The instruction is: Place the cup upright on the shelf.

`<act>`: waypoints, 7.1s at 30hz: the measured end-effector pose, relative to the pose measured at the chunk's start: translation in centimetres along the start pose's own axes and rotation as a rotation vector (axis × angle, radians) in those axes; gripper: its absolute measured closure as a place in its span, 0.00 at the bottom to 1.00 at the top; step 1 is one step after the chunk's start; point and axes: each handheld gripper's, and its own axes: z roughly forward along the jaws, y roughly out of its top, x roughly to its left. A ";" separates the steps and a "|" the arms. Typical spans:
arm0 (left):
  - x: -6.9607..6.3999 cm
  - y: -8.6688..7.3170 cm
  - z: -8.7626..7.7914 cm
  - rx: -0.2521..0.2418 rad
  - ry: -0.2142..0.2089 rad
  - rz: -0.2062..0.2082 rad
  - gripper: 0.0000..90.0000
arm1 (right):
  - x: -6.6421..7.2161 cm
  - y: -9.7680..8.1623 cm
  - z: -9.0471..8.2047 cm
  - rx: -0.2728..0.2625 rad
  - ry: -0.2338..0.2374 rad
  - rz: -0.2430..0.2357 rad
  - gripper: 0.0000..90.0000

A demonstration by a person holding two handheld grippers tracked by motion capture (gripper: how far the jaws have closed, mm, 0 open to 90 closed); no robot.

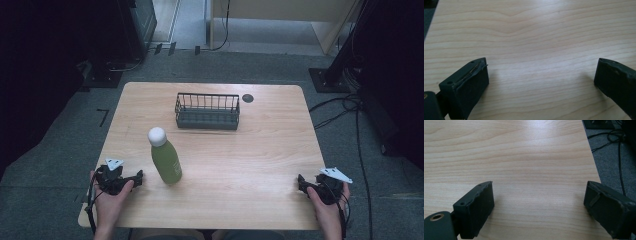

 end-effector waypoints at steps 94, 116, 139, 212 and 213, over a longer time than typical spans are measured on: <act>-12.8 4.0 -5.9 -0.357 -0.196 0.095 0.23 | 0.6 -0.3 -0.2 0.031 0.144 -0.143 0.00; -14.4 11.3 -5.3 -0.436 -0.204 0.134 0.23 | 0.6 -0.3 -0.2 0.030 0.145 -0.142 0.00; -15.1 18.7 -2.9 -0.494 -0.176 0.095 0.23 | 0.6 -0.3 -0.2 0.030 0.145 -0.141 0.00; -15.3 23.4 6.7 -0.338 -0.191 0.077 0.13 | 0.6 -0.3 -0.2 0.031 0.145 -0.141 0.00; -15.3 23.4 6.6 -0.338 -0.194 0.073 0.12 | 0.6 -0.3 -0.2 0.031 0.146 -0.142 0.00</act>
